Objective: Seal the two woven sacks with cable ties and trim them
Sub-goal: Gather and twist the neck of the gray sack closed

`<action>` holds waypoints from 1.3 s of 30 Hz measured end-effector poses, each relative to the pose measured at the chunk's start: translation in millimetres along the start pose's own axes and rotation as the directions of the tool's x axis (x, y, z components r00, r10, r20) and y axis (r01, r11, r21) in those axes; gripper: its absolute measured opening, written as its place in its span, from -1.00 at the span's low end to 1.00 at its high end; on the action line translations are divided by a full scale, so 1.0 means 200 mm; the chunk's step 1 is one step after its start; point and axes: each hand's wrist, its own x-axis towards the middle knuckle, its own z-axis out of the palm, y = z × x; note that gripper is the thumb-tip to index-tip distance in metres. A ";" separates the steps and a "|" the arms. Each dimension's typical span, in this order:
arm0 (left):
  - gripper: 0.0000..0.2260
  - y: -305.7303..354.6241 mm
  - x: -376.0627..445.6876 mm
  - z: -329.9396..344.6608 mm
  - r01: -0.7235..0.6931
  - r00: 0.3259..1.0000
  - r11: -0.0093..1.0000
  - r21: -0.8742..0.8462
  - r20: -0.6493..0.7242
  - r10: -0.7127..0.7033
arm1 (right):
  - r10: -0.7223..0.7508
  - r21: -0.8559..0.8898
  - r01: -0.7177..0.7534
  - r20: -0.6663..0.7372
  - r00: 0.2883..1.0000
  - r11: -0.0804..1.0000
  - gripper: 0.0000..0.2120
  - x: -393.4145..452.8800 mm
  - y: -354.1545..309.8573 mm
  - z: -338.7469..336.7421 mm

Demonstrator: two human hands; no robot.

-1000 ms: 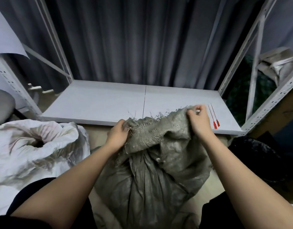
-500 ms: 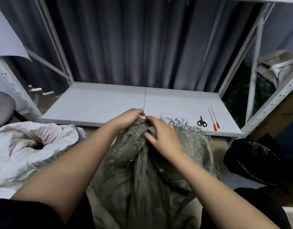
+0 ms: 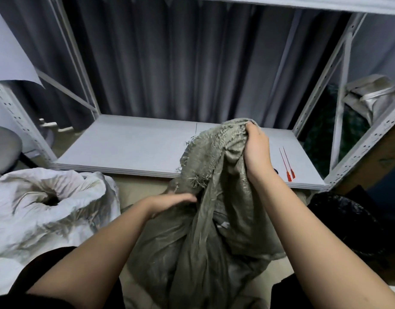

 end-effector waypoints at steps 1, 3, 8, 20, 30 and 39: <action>-0.17 0.00 0.03 0.02 0.032 0.998 0.999 -0.006 0.050 -0.031 | -0.031 0.026 0.031 -0.017 0.999 0.999 -0.72 0.00 -0.03 0.00; 0.16 0.03 0.07 0.06 0.072 0.986 0.997 -0.017 -0.147 -0.074 | -0.032 0.126 0.038 -0.051 0.998 0.991 -0.74 -0.01 -0.09 0.00; -0.48 0.24 0.10 0.11 -0.042 0.996 0.852 -0.522 -0.085 -0.003 | 0.114 0.569 -0.145 0.090 0.989 0.809 -0.76 -0.02 -0.16 -0.02; -0.80 0.83 -0.09 -0.33 -0.686 0.644 0.700 -0.198 -0.615 0.456 | -0.066 -0.430 0.220 0.346 0.936 0.876 -0.35 0.16 -0.18 -0.09; -0.73 0.96 -0.26 -0.24 -0.704 0.710 0.663 -0.255 -0.284 0.644 | -0.201 -0.352 0.353 0.401 0.894 0.867 -0.57 0.26 -0.18 0.00; -0.02 0.45 -0.01 -0.04 -0.227 0.960 0.925 0.306 0.227 0.161 | -0.322 -0.060 0.324 0.035 0.946 0.944 -0.78 0.25 -0.44 -0.08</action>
